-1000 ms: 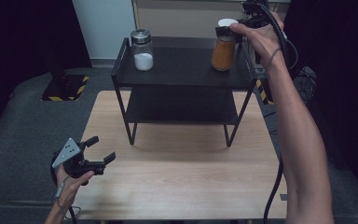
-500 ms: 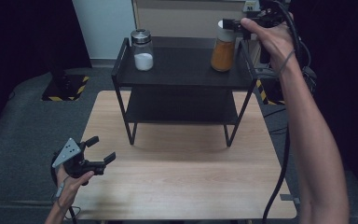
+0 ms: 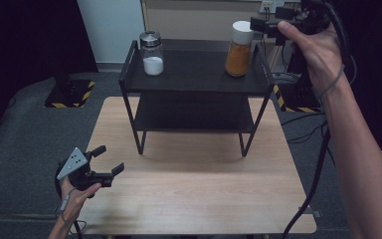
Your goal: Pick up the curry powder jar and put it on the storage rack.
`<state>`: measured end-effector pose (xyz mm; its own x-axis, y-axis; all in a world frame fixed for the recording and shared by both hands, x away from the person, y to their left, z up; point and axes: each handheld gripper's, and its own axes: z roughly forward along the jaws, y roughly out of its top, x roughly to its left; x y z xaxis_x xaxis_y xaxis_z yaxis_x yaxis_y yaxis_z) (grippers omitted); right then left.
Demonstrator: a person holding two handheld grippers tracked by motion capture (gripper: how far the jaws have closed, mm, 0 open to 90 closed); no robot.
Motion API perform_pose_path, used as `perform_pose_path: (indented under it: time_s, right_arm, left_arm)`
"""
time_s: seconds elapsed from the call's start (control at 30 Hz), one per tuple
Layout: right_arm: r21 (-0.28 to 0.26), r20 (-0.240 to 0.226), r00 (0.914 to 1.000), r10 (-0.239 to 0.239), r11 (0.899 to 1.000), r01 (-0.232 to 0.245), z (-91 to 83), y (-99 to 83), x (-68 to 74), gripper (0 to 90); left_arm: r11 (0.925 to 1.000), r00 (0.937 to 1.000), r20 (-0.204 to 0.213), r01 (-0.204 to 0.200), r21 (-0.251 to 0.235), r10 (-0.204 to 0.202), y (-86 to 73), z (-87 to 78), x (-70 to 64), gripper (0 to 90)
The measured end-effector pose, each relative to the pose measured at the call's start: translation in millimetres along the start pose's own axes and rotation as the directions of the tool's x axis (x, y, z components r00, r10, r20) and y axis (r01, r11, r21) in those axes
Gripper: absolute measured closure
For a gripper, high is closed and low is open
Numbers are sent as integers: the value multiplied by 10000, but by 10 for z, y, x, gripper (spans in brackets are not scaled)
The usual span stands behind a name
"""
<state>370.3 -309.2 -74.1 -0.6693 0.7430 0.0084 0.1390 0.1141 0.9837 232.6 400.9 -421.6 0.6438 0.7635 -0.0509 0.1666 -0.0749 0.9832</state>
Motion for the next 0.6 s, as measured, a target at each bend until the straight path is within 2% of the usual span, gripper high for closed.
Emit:
perform_pose_path:
  time_s: [0.07,0.17,0.27,0.43,0.53,0.6]
  right_arm:
    - [-86,-141,9995,-285,9996,283,-66,-100,67,76]
    - [-190,-592,9972,-461,9988,450,-187,-255,119,78]
    - [-285,-695,9949,-737,9970,719,-325,-411,193,78]
    - [-624,-1103,9929,-435,9974,368,-529,-734,266,77]
    - [-474,-1009,9913,-850,9956,805,-635,-870,419,77]
    - [-525,-1215,9889,-849,9955,791,-681,-980,473,77]
  left_arm:
    - [10000,10000,-16,-35,2,35,1,-2,-8,15]
    - [10000,10000,-24,-28,-26,27,0,-8,-10,15]
    - [10000,10000,-25,-36,-14,36,5,-8,-17,16]
    - [9999,9999,-26,-138,23,138,16,-14,-44,16]
    - [9999,9999,-9,-122,11,122,19,-19,-60,16]
    - [9999,9999,14,-137,-37,137,21,-27,-72,16]
